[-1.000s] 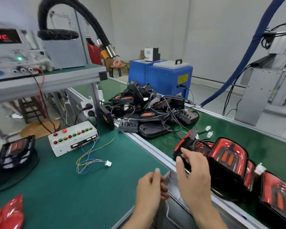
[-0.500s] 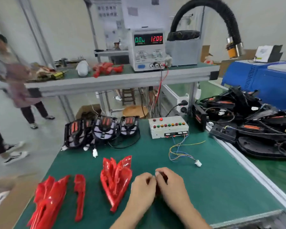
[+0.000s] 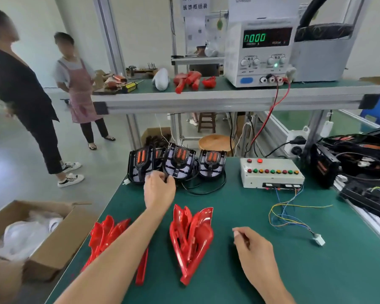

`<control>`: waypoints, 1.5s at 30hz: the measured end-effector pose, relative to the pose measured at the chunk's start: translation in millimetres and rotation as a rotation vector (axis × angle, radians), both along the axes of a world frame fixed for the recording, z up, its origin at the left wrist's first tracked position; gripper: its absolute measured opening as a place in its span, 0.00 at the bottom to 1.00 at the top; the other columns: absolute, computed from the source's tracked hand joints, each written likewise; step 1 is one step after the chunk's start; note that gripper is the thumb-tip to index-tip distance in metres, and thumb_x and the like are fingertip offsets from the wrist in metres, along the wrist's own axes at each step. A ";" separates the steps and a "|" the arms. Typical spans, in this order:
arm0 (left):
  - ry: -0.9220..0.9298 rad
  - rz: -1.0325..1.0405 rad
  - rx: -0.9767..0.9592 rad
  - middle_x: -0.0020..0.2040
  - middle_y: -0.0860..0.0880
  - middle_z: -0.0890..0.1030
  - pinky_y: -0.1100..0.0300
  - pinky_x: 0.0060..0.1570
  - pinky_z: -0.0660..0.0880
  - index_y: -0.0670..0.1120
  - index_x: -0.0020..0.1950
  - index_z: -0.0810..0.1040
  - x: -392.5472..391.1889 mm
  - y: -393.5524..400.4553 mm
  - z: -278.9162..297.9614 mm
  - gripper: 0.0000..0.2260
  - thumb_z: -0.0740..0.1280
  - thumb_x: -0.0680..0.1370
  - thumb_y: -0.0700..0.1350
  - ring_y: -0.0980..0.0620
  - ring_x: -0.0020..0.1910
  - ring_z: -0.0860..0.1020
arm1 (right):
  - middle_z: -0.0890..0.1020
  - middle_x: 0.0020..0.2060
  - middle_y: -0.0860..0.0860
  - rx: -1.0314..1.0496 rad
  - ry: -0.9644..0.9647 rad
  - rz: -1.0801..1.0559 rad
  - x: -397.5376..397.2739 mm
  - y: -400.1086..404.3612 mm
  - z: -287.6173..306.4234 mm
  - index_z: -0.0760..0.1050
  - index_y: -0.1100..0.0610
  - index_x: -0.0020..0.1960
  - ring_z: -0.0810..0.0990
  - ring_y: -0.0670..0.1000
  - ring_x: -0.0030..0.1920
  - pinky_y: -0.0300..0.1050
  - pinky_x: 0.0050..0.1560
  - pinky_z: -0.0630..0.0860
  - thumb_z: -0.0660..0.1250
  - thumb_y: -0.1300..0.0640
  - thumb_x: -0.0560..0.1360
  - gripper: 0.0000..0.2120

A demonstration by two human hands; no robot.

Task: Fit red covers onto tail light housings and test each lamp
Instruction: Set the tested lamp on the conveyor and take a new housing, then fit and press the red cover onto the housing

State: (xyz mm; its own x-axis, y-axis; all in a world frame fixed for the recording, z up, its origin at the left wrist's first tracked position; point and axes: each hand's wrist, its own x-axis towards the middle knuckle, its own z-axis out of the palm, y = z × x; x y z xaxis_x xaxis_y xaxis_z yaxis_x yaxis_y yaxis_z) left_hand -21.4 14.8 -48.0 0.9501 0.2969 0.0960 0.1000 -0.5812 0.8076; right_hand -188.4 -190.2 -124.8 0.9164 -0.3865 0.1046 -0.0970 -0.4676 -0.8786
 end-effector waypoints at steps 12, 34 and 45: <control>0.257 -0.042 0.095 0.64 0.38 0.78 0.52 0.51 0.72 0.39 0.68 0.72 78.3 -0.8 -10.9 0.23 0.59 0.83 0.57 0.38 0.61 0.78 | 0.82 0.37 0.33 0.003 0.058 -0.017 3.8 2.9 2.7 0.80 0.39 0.42 0.79 0.37 0.41 0.28 0.38 0.69 0.67 0.52 0.79 0.10; -0.018 -0.196 -0.600 0.41 0.42 0.78 0.51 0.37 0.71 0.42 0.46 0.79 28.3 -22.8 41.4 0.12 0.60 0.82 0.46 0.45 0.37 0.72 | 0.84 0.35 0.39 0.096 0.046 -0.028 5.5 -1.3 1.9 0.82 0.43 0.44 0.80 0.42 0.36 0.32 0.41 0.74 0.69 0.57 0.79 0.10; 0.197 -0.760 -0.653 0.40 0.44 0.84 0.62 0.36 0.75 0.45 0.46 0.86 -92.9 -40.0 56.4 0.14 0.63 0.81 0.49 0.50 0.36 0.80 | 0.83 0.61 0.51 1.111 -0.115 0.001 -7.6 -39.1 71.2 0.78 0.51 0.65 0.83 0.55 0.59 0.54 0.57 0.76 0.55 0.31 0.77 0.30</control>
State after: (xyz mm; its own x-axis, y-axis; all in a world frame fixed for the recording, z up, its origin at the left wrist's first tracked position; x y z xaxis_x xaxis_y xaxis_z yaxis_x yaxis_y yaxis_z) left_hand -114.3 -25.2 8.4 0.8903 -0.4530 -0.0469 0.0533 0.0015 0.9986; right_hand -196.0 -229.4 -53.5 0.9240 -0.3172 -0.2137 0.0122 0.5829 -0.8125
